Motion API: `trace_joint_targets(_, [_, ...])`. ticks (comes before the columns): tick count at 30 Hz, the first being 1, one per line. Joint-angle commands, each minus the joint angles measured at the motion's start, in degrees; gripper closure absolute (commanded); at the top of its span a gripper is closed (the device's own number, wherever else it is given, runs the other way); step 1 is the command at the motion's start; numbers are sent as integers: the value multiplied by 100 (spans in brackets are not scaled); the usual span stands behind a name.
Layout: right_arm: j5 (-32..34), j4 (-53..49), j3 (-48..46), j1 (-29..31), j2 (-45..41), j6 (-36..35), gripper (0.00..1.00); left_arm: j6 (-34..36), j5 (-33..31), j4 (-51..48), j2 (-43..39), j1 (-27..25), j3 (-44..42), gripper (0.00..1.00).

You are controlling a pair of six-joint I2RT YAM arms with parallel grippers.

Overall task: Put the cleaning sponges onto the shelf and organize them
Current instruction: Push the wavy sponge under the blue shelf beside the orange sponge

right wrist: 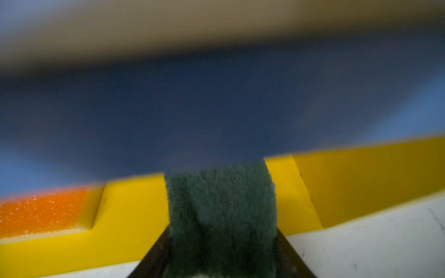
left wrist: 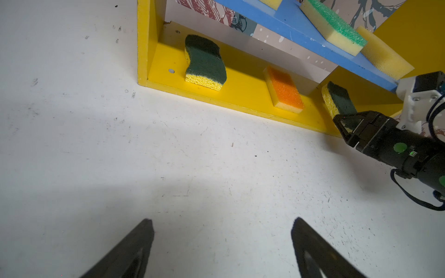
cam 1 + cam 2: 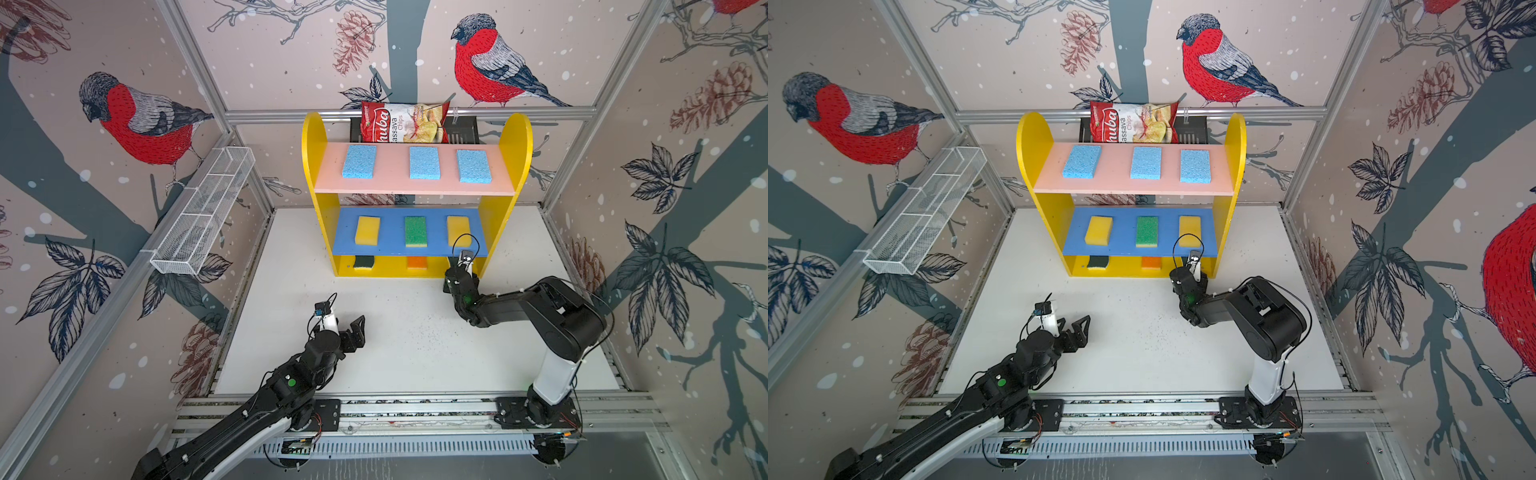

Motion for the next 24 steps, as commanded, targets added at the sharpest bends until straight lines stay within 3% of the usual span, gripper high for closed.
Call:
trace_joint_targets(1, [-177,-118,61,-66,109,-138,44,131,-32,321,14,13,-25,10])
trace_joint_targets(24, [-136,-520,166,-67,397,25,40,131,-102,438,217,13,1,10])
